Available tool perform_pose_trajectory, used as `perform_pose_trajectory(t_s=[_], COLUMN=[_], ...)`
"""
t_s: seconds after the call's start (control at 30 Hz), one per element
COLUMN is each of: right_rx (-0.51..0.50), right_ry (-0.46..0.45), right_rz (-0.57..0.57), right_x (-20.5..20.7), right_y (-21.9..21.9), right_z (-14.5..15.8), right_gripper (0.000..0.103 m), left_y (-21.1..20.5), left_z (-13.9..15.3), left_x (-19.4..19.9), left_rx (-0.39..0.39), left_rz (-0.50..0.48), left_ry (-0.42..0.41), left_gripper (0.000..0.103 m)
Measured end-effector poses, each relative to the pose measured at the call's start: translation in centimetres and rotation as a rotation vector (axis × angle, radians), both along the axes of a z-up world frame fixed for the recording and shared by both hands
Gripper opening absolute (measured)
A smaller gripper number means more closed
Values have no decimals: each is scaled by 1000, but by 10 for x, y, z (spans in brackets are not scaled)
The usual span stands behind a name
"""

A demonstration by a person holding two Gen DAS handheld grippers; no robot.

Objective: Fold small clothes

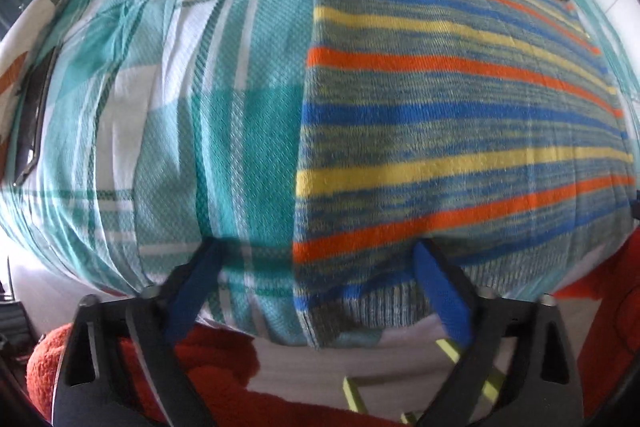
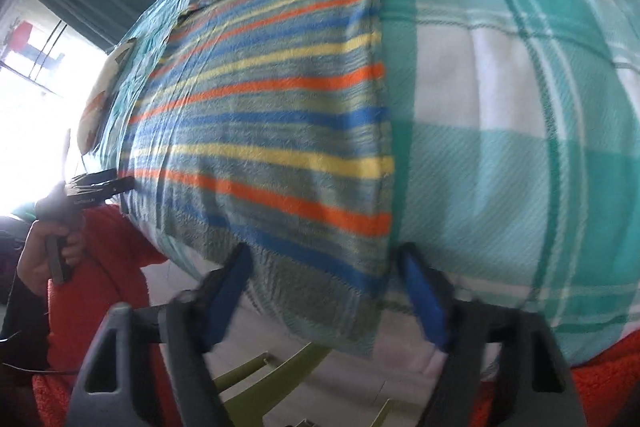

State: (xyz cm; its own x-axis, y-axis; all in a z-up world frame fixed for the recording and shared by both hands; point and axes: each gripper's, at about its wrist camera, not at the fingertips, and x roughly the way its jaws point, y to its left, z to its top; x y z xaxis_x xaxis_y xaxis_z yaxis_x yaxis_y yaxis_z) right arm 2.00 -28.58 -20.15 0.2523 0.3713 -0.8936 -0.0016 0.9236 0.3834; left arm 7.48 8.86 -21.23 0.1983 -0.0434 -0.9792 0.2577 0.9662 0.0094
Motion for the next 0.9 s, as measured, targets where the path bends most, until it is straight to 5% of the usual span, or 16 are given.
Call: perform_pose_trajectory(t_s=[0.03, 0.07, 0.13, 0.27, 0.4, 0.6, 0.63, 0.7, 0.73, 0.77, 0.8, 0.9], right_rx=[-3, -7, 14, 150, 292, 311, 312, 309, 315, 294, 266, 270], right_ry=[18, 28, 49, 5, -70, -196, -208, -231, -253, -281, -290, -308], right_rz=[16, 25, 25, -31, -103, -190, -204, -241, -268, -319, -361, -472], right_x=[2, 3, 6, 13, 44, 168, 201, 256, 279, 303, 314, 321], right_y=[2, 4, 4, -14, -42, -88, -96, -107, -111, -119, -124, -134], right_z=[-2, -3, -2, 23, 50, 81, 81, 76, 73, 66, 63, 53], right_gripper=[29, 6, 6, 6, 6, 6, 6, 11, 15, 38, 52, 52], left_y=[-1, -1, 1, 20, 36, 9, 4, -12, -13, -10, -7, 1], left_z=[0, 2, 7, 27, 60, 105, 107, 104, 100, 94, 90, 84], left_x=[-2, -5, -10, 1, 57, 202, 237, 293, 311, 322, 330, 318], left_rx=[0, -7, -46, -230, -433, -470, -467, -436, -423, -414, -411, -437], left_rz=[-4, -12, -23, 30, 116, 142, 154, 189, 218, 256, 299, 302], left_ry=[12, 24, 56, 90, 64, -35, -58, -108, -124, -142, -157, -201], left_gripper=[72, 46, 5, 4, 4, 5, 9, 36, 68, 76, 76, 76])
